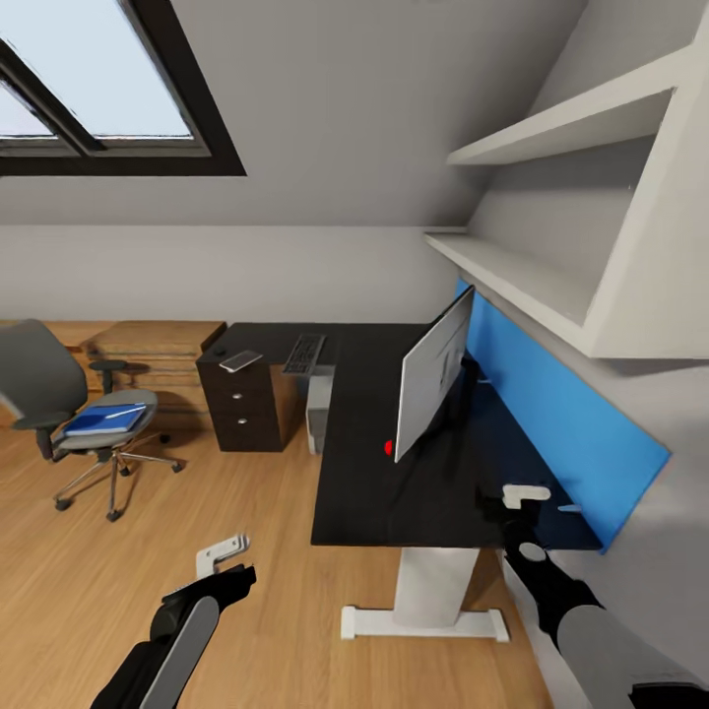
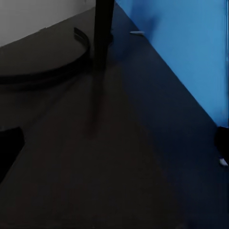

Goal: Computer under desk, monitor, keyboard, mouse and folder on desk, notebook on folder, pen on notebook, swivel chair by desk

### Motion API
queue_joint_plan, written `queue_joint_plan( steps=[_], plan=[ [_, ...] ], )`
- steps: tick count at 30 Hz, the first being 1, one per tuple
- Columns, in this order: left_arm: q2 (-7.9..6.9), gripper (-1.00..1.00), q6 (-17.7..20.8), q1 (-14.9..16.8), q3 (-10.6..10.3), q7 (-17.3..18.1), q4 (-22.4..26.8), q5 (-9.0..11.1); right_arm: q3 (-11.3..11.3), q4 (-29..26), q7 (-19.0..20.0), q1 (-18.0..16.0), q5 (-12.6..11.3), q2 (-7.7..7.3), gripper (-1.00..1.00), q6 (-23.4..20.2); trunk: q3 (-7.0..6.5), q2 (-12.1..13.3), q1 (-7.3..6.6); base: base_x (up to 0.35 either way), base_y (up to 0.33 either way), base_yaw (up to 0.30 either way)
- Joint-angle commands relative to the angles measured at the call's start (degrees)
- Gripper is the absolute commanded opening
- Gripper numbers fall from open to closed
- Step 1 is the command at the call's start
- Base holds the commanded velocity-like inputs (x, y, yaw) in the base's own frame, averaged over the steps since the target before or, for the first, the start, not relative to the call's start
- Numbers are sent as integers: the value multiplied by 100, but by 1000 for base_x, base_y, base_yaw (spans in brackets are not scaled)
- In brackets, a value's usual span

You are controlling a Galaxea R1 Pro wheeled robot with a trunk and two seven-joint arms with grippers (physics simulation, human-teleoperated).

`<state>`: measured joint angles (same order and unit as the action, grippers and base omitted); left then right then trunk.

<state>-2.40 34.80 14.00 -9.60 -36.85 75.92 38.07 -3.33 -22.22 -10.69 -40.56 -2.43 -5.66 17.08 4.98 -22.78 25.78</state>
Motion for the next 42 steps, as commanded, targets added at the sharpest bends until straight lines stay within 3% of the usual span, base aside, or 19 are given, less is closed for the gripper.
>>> queue_joint_plan(
  steps=[1, 3, 8, 12, 14, 16, 17, 18, 25, 26, 27, 28, 29, 31, 42],
  plan=[
    [-4, 100, 3, 6, -18, -59, -2, 51, -36, 3, -34, 40, -26, 1, 100, 101, 13, -14, 0, -333, 8, 0],
    [0, 100, -2, 6, -22, -57, -26, 47, -36, -19, -41, 271, -28, 28, 100, 381, 13, -14, 0, -234, 4, 0],
    [2, 100, -7, 6, -22, -52, -119, 41, -31, -327, -51, 793, -20, 172, 100, 592, 13, -14, 0, -82, 1, 0],
    [-4, 100, -15, 6, -24, -49, -234, 37, -34, -1015, -97, 1982, -12, 356, 100, 1246, 13, -14, 0, -14, 0, 0],
    [-5, 100, -21, 6, -24, -44, -346, 43, -34, -1152, -112, 2413, -4, 430, 100, 1568, 13, -14, 0, -4, 0, 0],
    [-5, 100, -51, 6, -24, -40, -498, 38, -31, -1195, -122, 2632, 0, 463, 100, 1758, 13, -14, 0, -2, 0, 0],
    [-5, 100, -148, 6, -25, -29, -695, 30, -30, -1196, -130, 2784, 2, 484, 100, 1914, 13, -14, 0, -1, 0, 0],
    [-6, 100, -490, 6, -26, 29, -1081, 31, -25, -965, -139, 2949, 1, 505, 100, 2104, 13, -14, 0, 0, 0, 0],
    [-1, 100, -1603, -9, -57, 177, -2648, -8, -42, 83, -141, 3055, 1, 528, 100, 2676, 13, -14, 0, -34, 25, 0],
    [-8, 100, -2501, -11, -271, 937, -3841, -29, -60, 449, -125, 3062, -15, 540, 100, 2756, 13, -14, 0, -233, 207, 0],
    [-9, 100, -2607, -11, -313, 1031, -3971, -31, -60, 475, -122, 3062, -20, 541, 100, 2758, 13, -14, 0, -237, 213, 0],
    [-12, 100, -3046, -12, -516, 1356, -4524, -35, -58, 545, -119, 3063, -39, 569, 100, 2762, 13, -14, 0, -237, 244, 0],
    [-7, 100, -3221, -12, -645, 1479, -4749, -36, -53, 560, -135, 3063, -49, 668, 100, 2764, 13, -14, 0, -233, 257, 0],
    [-5, 100, -3326, -12, -764, 1552, -4894, -36, -39, 581, -150, 3063, -41, 766, 100, 2752, 13, -14, 0, -209, 274, 0],
    [2, 100, -3365, -12, -789, 1567, -4937, -29, -27, 703, -144, 3063, -39, 778, 100, 2755, 13, -14, 0, 63, 303, 0]
  ],
)
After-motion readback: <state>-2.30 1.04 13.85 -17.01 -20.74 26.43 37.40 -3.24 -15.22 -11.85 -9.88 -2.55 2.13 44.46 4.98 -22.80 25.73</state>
